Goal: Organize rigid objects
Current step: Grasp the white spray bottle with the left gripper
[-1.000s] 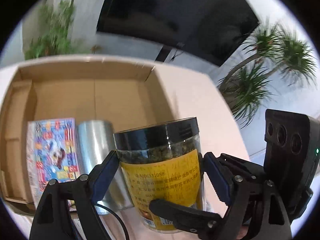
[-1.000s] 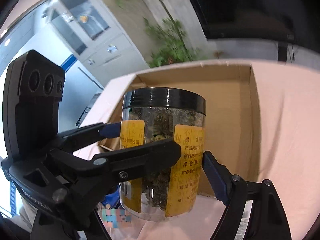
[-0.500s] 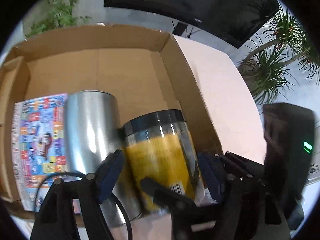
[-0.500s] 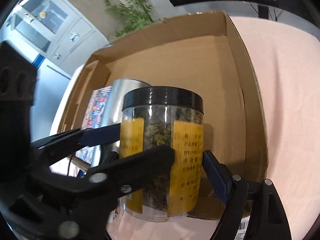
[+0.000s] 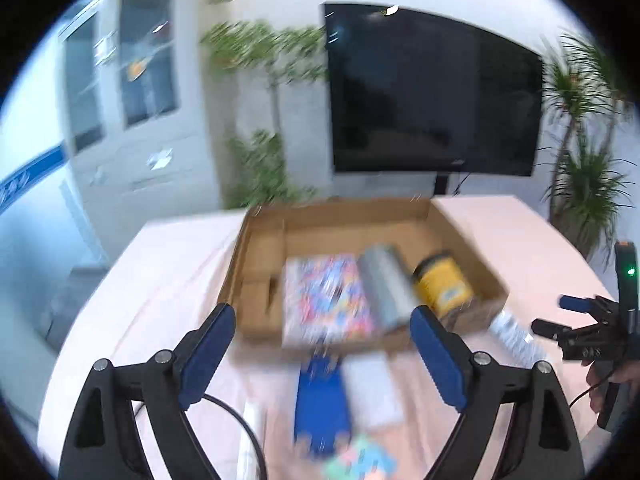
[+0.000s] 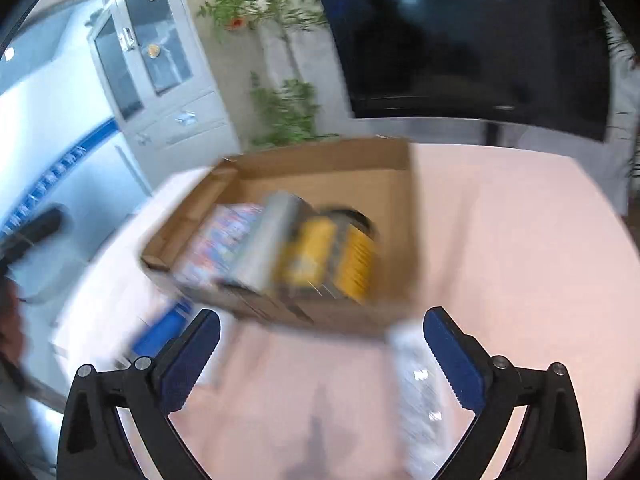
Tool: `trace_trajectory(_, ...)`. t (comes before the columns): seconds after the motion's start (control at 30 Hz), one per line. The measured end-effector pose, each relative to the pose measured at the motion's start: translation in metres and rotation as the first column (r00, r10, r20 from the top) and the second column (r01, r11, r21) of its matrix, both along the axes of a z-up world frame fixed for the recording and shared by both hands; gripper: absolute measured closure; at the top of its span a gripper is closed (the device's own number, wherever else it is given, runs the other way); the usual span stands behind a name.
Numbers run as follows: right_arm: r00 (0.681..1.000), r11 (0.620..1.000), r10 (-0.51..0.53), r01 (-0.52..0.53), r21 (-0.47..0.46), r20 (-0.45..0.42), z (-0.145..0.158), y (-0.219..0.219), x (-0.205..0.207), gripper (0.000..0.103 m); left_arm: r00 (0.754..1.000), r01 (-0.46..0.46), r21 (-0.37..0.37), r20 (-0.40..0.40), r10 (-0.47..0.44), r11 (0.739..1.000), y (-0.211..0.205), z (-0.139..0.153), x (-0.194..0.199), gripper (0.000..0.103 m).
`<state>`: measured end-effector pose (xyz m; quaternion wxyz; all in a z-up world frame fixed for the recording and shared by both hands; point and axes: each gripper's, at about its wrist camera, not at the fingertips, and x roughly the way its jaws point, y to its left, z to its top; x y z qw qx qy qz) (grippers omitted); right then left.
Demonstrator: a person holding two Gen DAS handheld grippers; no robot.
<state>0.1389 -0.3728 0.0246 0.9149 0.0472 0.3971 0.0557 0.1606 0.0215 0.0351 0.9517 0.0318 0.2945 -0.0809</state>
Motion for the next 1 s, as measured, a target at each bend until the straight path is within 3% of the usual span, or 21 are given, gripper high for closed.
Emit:
trace_trajectory(0.03, 0.997, 0.997, -0.056, 0.053, -0.054, -0.054, -0.018, -0.008, -0.003, 0.002, 0.999, -0.011, -0.020, -0.040, 0.010, 1.000, 0.004, -0.017, -0.012, 0.014)
trace_trajectory(0.1, 0.986, 0.987, -0.117, 0.101, -0.128, -0.122, -0.048, -0.019, -0.010, 0.017, 0.995, 0.000, -0.050, -0.097, -0.005, 0.999, 0.005, -0.041, -0.025, 0.014)
trace_trajectory(0.2, 0.975, 0.993, -0.092, 0.075, -0.091, -0.201, -0.079, -0.022, -0.012, 0.037, 0.980, 0.064, -0.104, -0.180, -0.082, 0.992, -0.005, -0.076, -0.038, 0.014)
trace_trajectory(0.23, 0.971, 0.993, -0.087, 0.068, -0.093, -0.222, -0.086, -0.019, -0.014, 0.052, 0.975, 0.080, -0.113, -0.198, -0.101, 0.990, -0.011, -0.083, -0.041, 0.014)
trace_trajectory(0.27, 0.972, 0.992, -0.080, 0.056, -0.113, -0.222, -0.089, -0.014, -0.015, 0.059, 0.971, 0.105, -0.119, -0.204, -0.128, 0.987, -0.015, -0.087, -0.043, 0.014)
trace_trajectory(0.37, 0.981, 0.982, 0.033, -0.067, -0.178, -0.189, -0.088, 0.017, -0.031, 0.061, 0.965, 0.188, -0.121, -0.165, -0.206, 0.975, -0.028, -0.082, -0.053, 0.014)
trace_trajectory(0.43, 0.963, 0.951, 0.215, -0.244, -0.191, -0.160, -0.085, 0.044, -0.051, 0.061, 0.953, 0.248, -0.126, -0.146, -0.265, 0.960, -0.033, -0.077, -0.057, 0.014)
trace_trajectory(0.5, 0.908, 0.881, 0.394, -0.418, -0.221, -0.146, -0.084, 0.067, -0.073, 0.061, 0.936, 0.307, -0.133, -0.139, -0.325, 0.942, -0.048, -0.072, -0.050, 0.014)
trace_trajectory(0.53, 0.850, 0.817, 0.504, -0.527, -0.235, -0.153, -0.086, 0.078, -0.088, 0.061, 0.923, 0.336, -0.139, -0.147, -0.355, 0.932, -0.055, -0.072, -0.046, 0.015)
trace_trajectory(0.63, 0.713, 0.672, 0.665, -0.701, -0.240, -0.223, -0.096, 0.093, -0.110, 0.060, 0.888, 0.395, -0.117, -0.207, -0.412, 0.911, -0.079, -0.080, -0.030, 0.016)
trace_trajectory(0.7, 0.685, 0.627, 0.687, -0.728, -0.276, -0.244, -0.098, 0.088, -0.120, 0.058, 0.837, 0.479, -0.101, -0.245, -0.489, 0.872, -0.103, -0.091, -0.021, 0.018)
trace_trajectory(0.73, 0.686, 0.626, 0.685, -0.727, -0.281, -0.247, -0.096, 0.080, -0.124, 0.056, 0.817, 0.503, -0.104, -0.267, -0.512, 0.858, -0.113, -0.097, -0.017, 0.018)
trace_trajectory(0.8, 0.718, 0.661, 0.654, -0.695, -0.282, -0.238, -0.093, 0.068, -0.117, 0.055, 0.757, 0.552, -0.132, -0.335, -0.561, 0.823, -0.135, -0.115, -0.009, 0.023)
trace_trajectory(0.83, 0.734, 0.679, 0.640, -0.679, -0.281, -0.226, -0.090, 0.059, -0.113, 0.053, 0.717, 0.581, -0.152, -0.369, -0.591, 0.800, -0.147, -0.125, -0.007, 0.026)
trace_trajectory(0.9, 0.763, 0.713, 0.613, -0.646, -0.273, -0.204, -0.088, 0.046, -0.108, 0.053, 0.653, 0.626, -0.167, -0.420, -0.630, 0.762, -0.167, -0.141, -0.009, 0.041)
trace_trajectory(0.93, 0.782, 0.731, 0.593, -0.623, -0.277, -0.194, -0.087, 0.041, -0.104, 0.053, 0.632, 0.643, -0.162, -0.440, -0.638, 0.748, -0.175, -0.146, -0.011, 0.042)
trace_trajectory(1.0, 0.806, 0.759, 0.564, -0.592, -0.272, -0.179, -0.083, 0.029, -0.104, 0.050, 0.638, 0.660, -0.114, -0.435, -0.635, 0.742, -0.184, -0.149, -0.017, 0.042)
